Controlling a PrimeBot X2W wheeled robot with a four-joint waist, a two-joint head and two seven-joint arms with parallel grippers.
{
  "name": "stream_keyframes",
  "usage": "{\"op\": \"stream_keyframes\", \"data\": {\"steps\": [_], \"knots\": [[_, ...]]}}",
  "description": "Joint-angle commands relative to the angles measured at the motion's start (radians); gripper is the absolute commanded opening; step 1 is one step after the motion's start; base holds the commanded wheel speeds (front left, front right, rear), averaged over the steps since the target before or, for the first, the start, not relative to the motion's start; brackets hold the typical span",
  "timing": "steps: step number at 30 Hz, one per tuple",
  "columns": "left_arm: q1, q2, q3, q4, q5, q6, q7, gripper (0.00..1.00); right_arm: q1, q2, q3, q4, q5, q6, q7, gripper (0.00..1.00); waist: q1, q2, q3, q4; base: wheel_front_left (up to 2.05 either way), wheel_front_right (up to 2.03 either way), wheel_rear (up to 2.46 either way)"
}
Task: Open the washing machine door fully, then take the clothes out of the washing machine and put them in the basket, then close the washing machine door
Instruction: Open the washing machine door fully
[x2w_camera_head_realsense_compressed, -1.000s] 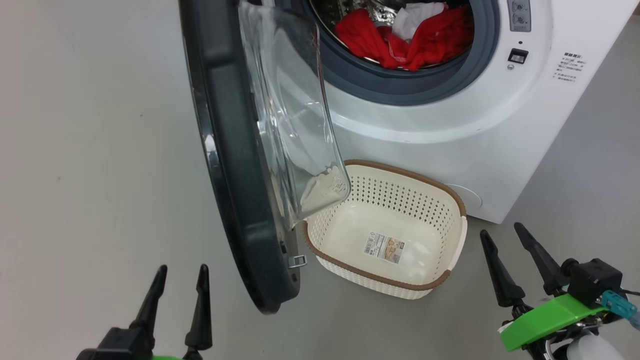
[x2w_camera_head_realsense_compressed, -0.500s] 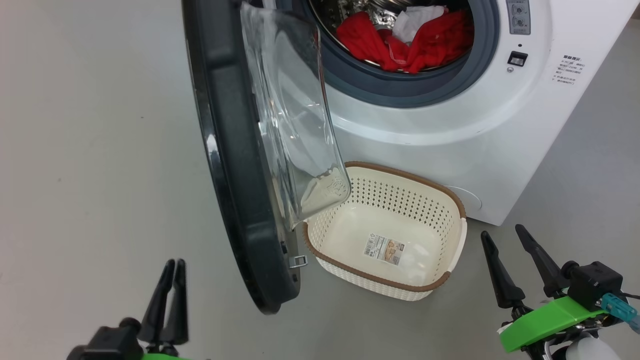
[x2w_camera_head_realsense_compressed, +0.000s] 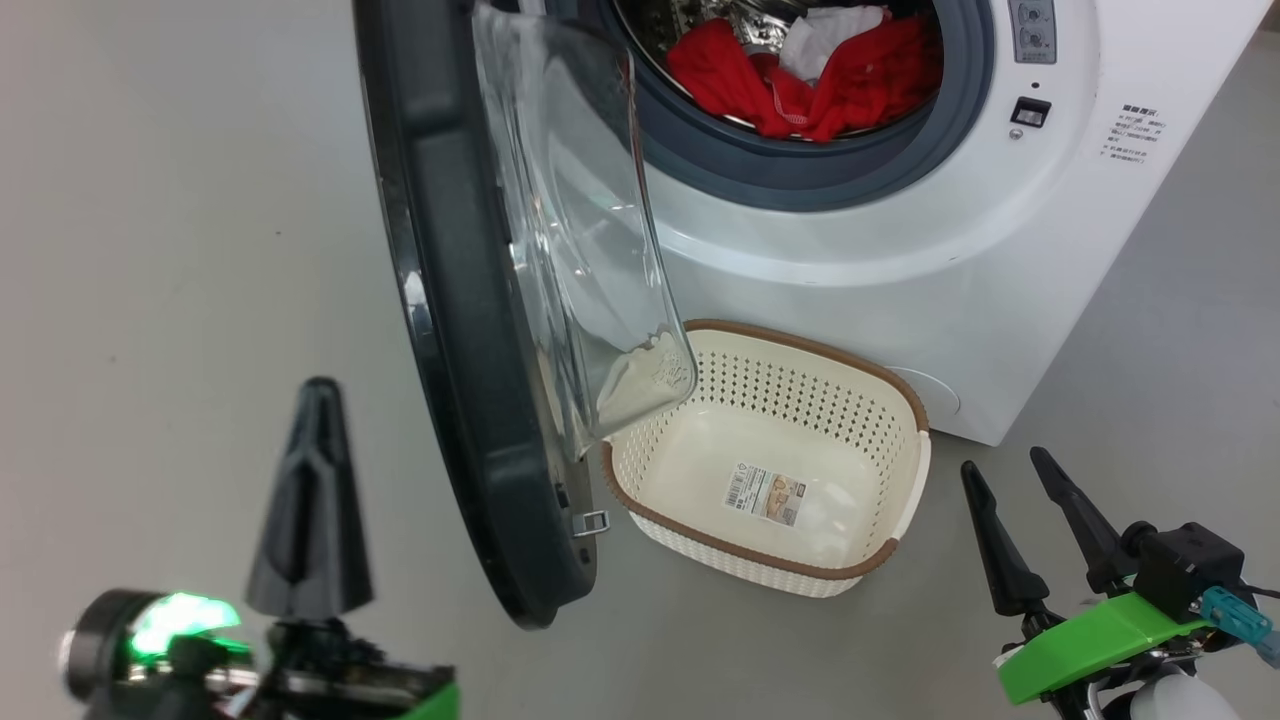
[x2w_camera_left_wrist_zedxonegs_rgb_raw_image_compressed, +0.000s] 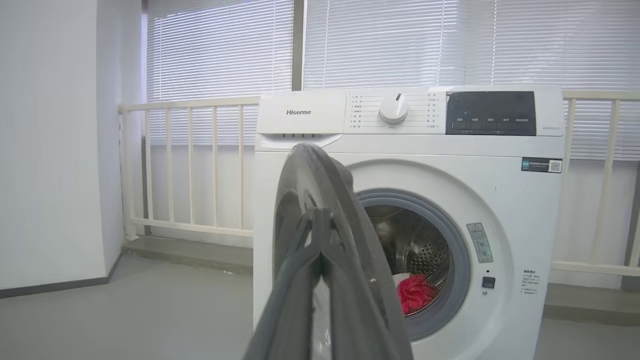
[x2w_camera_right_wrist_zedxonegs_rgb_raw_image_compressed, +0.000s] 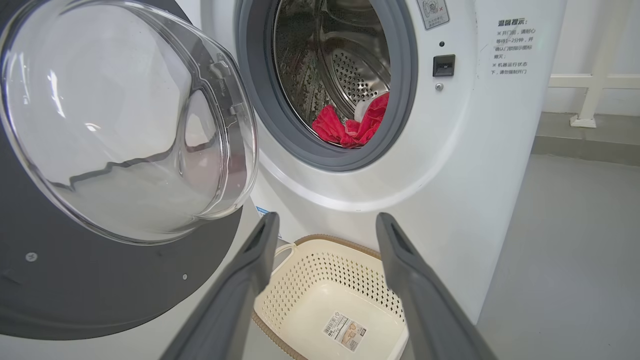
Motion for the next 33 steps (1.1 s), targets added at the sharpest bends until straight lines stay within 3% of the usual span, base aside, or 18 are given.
{"op": "stream_keyframes", "data": {"steps": [1, 8, 15, 23, 33], "knots": [[-0.029, 0.011, 0.008, -0.043, 0.016, 0.008, -0.005, 0.0, -0.003, -0.005, 0.018, -0.027, -0.011, 0.007, -0.006, 1.0, 0.0, 0.0, 0.003, -0.001, 0.0, 0.0, 0.0], [-0.031, 0.011, -0.231, -0.033, 0.047, -0.017, -0.005, 0.0, -0.015, -0.005, 0.02, -0.033, -0.019, 0.007, -0.006, 1.0, 0.0, 0.0, 0.016, -0.011, 0.0, 0.0, 0.0], [-0.039, 0.011, -0.339, 0.124, -0.041, -0.034, -0.005, 0.0, -0.025, -0.006, 0.027, -0.035, -0.024, 0.007, -0.006, 1.0, 0.0, 0.0, 0.028, -0.025, 0.0, 0.0, 0.0], [-0.063, 0.011, -0.336, 0.27, -0.132, -0.006, -0.005, 0.0, -0.029, -0.003, 0.024, -0.035, -0.024, 0.007, -0.006, 1.0, 0.0, 0.0, 0.034, -0.034, 0.0, 0.0, 0.0], [-0.068, 0.011, -0.23, 0.359, -0.184, 0.019, -0.005, 0.0, -0.028, -0.001, 0.024, -0.038, -0.022, 0.007, -0.006, 1.0, 0.0, 0.0, 0.034, -0.028, 0.0, 0.0, 0.0]]}}
